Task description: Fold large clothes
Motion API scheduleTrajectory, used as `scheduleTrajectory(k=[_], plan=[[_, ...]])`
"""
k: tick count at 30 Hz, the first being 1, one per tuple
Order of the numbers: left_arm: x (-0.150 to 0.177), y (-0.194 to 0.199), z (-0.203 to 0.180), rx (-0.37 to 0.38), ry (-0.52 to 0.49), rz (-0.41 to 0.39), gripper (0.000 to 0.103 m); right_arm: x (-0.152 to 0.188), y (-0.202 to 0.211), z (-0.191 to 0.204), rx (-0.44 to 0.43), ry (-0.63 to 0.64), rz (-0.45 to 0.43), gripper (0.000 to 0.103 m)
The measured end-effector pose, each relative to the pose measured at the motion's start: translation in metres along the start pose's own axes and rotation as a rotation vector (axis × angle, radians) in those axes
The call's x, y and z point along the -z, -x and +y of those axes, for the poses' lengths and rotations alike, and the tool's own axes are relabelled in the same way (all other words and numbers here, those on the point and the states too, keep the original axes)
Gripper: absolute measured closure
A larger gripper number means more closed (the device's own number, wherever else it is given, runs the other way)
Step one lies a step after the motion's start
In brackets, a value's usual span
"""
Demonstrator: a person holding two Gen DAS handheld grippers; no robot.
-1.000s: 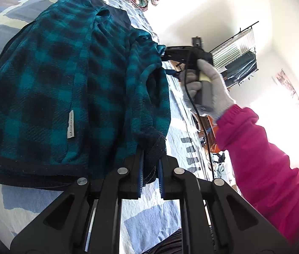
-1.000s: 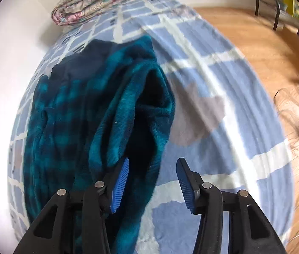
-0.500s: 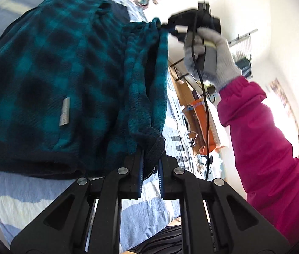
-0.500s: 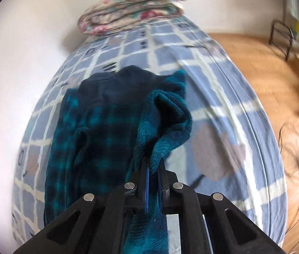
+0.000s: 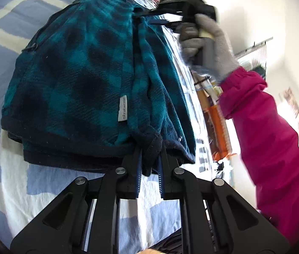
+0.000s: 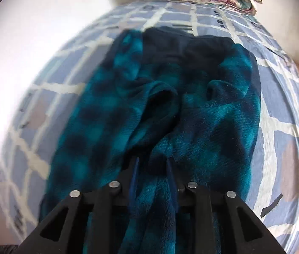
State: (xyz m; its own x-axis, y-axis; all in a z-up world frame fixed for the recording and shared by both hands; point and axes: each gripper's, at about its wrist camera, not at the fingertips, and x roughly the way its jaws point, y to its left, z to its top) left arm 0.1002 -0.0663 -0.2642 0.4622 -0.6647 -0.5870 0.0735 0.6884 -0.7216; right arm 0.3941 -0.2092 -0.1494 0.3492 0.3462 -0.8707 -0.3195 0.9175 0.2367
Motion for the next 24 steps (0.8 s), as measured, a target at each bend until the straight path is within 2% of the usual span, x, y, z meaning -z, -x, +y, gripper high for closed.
scheduleTrajectory(k=[2, 5, 9, 11, 12, 13, 16, 18, 19, 22, 24], plan=[[0.001, 0.004, -0.004, -0.010, -0.020, 0.005, 0.093, 0.006, 0.033, -0.022, -0.050, -0.063, -0.048, 0.072], [0.007, 0.010, -0.015, -0.021, -0.030, 0.017, 0.093, 0.025, 0.077, -0.045, -0.026, -0.088, -0.078, 0.071], [0.012, 0.033, -0.021, -0.022, -0.077, 0.009, 0.093, 0.064, 0.117, -0.057, 0.000, -0.095, -0.070, 0.071], [0.011, 0.046, -0.028, -0.026, -0.092, -0.002, 0.079, 0.086, 0.130, -0.058, -0.009, -0.107, -0.056, 0.071], [0.008, 0.050, -0.031, -0.023, -0.101, -0.012, 0.063, 0.100, 0.134, -0.056, -0.007, -0.110, -0.044, 0.071], [0.004, 0.053, -0.034, -0.026, -0.110, -0.025, 0.057, 0.112, 0.139, -0.056, -0.006, -0.112, -0.035, 0.071], [-0.011, 0.053, -0.039, -0.025, -0.108, -0.032, 0.057, 0.163, 0.143, -0.043, -0.019, -0.120, 0.016, 0.070], [-0.023, 0.043, -0.042, -0.019, -0.099, -0.005, 0.057, 0.199, 0.141, -0.034, -0.036, -0.129, 0.053, 0.070], [-0.027, 0.036, -0.043, -0.019, -0.101, 0.013, 0.057, 0.215, 0.138, -0.030, -0.042, -0.139, 0.067, 0.067], [-0.033, 0.013, -0.050, -0.052, -0.132, 0.067, 0.057, 0.254, 0.124, -0.026, -0.034, -0.165, 0.093, 0.061], [-0.035, -0.008, -0.054, -0.095, -0.163, 0.105, 0.057, 0.271, 0.111, -0.027, -0.074, -0.204, 0.116, 0.060]])
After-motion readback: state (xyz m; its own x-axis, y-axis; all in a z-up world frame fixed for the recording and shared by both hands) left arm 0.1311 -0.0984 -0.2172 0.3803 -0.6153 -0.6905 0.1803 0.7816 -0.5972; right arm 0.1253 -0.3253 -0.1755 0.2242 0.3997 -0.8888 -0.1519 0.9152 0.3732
